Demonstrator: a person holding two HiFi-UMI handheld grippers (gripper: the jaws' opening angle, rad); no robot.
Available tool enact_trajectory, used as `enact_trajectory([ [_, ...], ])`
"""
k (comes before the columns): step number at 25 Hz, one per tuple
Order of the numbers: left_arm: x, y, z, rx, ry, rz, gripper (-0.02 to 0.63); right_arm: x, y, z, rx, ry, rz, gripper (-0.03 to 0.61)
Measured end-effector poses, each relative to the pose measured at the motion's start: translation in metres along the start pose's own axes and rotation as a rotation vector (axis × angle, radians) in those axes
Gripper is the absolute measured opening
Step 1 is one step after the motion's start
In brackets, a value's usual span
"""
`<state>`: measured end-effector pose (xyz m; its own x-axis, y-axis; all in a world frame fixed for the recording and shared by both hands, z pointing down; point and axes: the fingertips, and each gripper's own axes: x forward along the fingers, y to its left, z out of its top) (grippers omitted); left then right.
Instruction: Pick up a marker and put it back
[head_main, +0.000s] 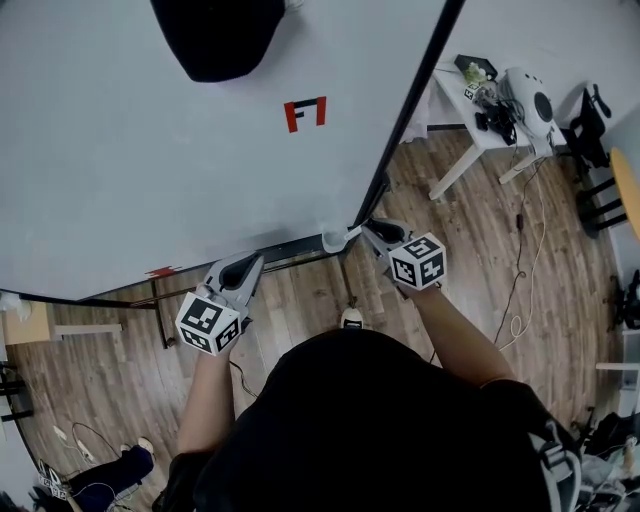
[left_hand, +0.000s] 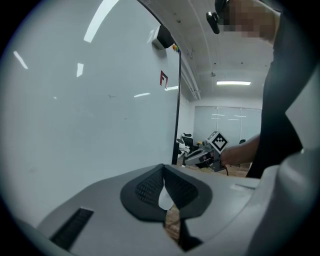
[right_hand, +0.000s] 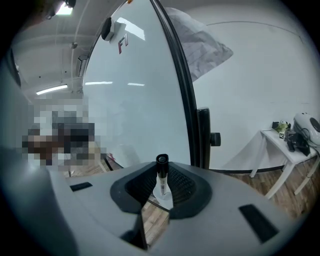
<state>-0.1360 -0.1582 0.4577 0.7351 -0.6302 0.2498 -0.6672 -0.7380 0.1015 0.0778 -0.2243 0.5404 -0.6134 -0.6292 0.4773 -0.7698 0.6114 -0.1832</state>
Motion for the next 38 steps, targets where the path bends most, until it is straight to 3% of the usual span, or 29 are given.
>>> enact_trajectory([
  [16,-0.001,-0.018,0.0,0.021,0.01,-0.047,0.012,-0.03,0.001,-0.019,0.038,-0.014,-0.041,0.061],
  [38,-0.007,-0.008,-0.008,-0.014,0.03,0.006,0.012,-0.003,-0.009,-0.007,0.036,-0.021,-0.024,0.061],
])
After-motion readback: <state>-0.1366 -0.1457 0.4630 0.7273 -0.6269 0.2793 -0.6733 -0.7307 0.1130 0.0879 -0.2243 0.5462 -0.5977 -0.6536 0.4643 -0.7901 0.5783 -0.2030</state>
